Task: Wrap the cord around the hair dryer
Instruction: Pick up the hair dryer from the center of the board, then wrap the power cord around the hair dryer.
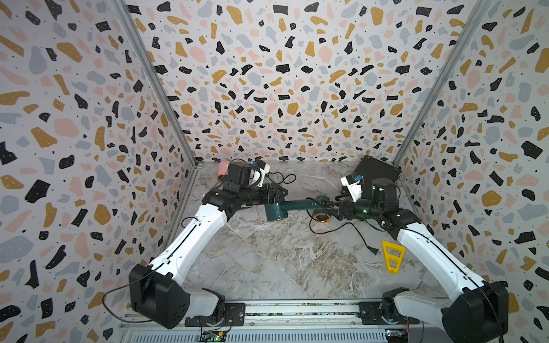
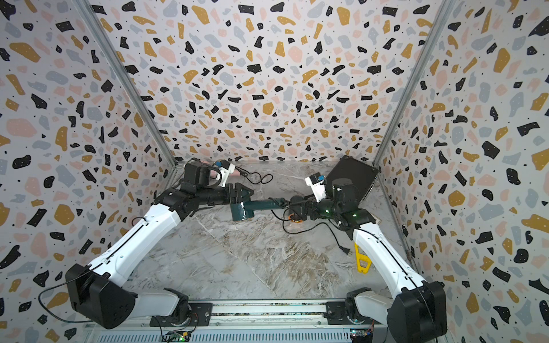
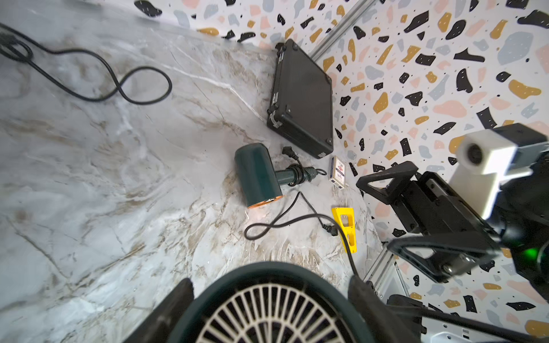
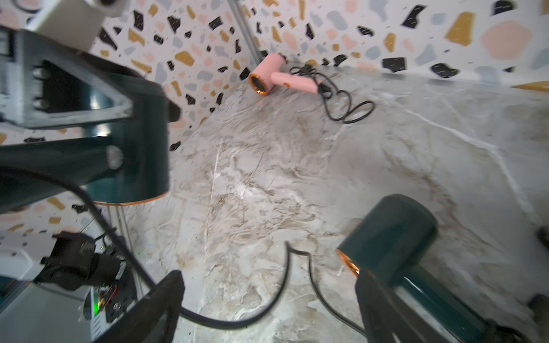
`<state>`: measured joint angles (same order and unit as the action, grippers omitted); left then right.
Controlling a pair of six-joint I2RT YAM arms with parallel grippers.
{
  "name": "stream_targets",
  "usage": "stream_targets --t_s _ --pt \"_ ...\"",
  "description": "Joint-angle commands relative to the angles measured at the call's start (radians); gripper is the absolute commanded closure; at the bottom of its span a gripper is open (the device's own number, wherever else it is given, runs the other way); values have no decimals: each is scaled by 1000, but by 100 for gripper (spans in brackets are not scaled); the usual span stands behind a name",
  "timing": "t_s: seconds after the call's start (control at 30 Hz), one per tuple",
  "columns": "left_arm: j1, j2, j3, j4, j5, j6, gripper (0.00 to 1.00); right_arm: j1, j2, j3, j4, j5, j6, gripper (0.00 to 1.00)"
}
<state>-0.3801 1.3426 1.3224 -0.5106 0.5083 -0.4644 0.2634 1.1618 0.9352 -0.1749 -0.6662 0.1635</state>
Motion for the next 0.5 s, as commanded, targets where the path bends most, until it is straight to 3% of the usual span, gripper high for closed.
stream_targets --t_s 0.0,0.1,0.2,0.23,0.37,0.47 --pt "0 -25 101 -86 -38 24 100 -52 -19 -10 5 31 45 9" --pt "0 -11 201 -154 -49 39 100 -52 -8 -101 84 -20 85 16" --pt "-1 5 282 -192 -46 32 100 -13 -1 -332 481 -98 170 52" --pt "-2 11 302 -198 -46 26 100 18 10 -375 529 -91 152 54" --pt "-1 15 346 -195 -58 -6 100 148 54 -421 575 -39 56 39" --pt "7 30 353 -151 -1 -43 100 172 126 -475 796 -43 121 28"
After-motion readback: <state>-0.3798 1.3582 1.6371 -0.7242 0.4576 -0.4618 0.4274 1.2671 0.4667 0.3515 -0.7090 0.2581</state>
